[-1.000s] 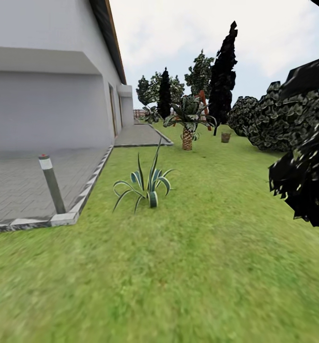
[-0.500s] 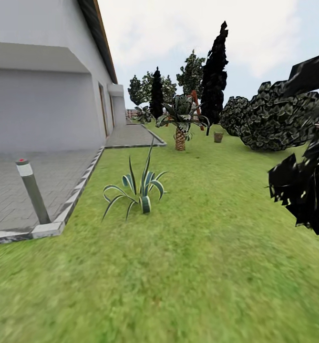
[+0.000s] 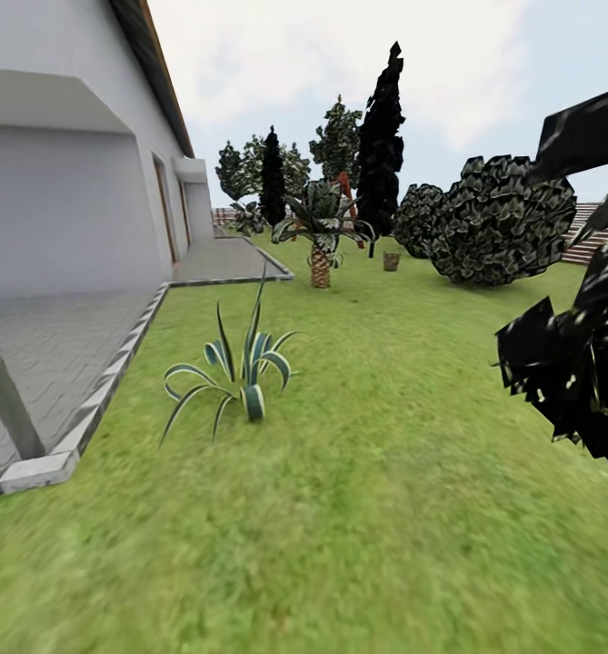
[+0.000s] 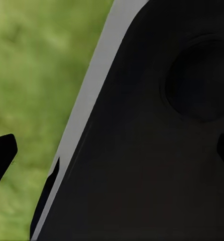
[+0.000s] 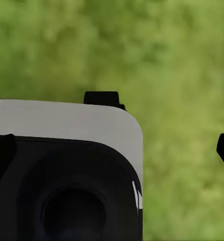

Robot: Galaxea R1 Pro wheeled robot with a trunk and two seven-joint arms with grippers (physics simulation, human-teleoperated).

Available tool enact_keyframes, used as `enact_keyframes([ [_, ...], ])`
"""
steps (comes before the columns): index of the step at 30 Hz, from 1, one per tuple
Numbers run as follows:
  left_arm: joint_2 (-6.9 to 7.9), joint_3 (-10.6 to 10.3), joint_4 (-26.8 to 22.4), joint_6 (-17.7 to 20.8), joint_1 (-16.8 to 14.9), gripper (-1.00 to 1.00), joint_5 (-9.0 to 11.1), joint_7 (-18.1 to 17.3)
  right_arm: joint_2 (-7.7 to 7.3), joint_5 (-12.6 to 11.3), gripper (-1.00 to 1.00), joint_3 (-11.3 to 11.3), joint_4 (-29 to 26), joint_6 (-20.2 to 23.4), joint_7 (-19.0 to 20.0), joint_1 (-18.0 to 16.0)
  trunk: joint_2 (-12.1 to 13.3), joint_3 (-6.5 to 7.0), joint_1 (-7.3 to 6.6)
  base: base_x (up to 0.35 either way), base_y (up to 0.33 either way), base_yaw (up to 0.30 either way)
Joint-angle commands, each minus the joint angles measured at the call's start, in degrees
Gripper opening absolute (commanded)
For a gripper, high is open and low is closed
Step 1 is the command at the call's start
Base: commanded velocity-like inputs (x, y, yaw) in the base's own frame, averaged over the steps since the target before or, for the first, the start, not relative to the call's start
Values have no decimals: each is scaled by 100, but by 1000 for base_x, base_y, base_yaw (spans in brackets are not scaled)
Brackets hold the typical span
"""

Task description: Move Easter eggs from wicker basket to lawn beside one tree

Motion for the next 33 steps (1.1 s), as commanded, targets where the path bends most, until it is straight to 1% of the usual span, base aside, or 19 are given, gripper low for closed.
enact_keyframes([
  [1, 4, 16, -8, 8, 2, 100, 21, -1, -1, 1, 100, 0, 7, -20, 6, -5, -2, -5, 3, 330, 0, -237],
  [5, 8, 16, -8, 7, 2, 100, 18, -1, -2, 3, 100, 0, 7, -20, 6, -5, -2, -5, 3, 330, 0, -213],
  [15, 10, 16, -9, 6, 2, 100, 17, -4, -9, 6, 100, 0, 7, -35, 8, -5, -2, -5, 3, 330, 0, -133],
  [33, 10, 16, -10, 4, 2, 100, 15, -10, -11, 10, 100, 0, 7, -37, 6, -5, -2, -5, 3, 331, 0, -249],
])
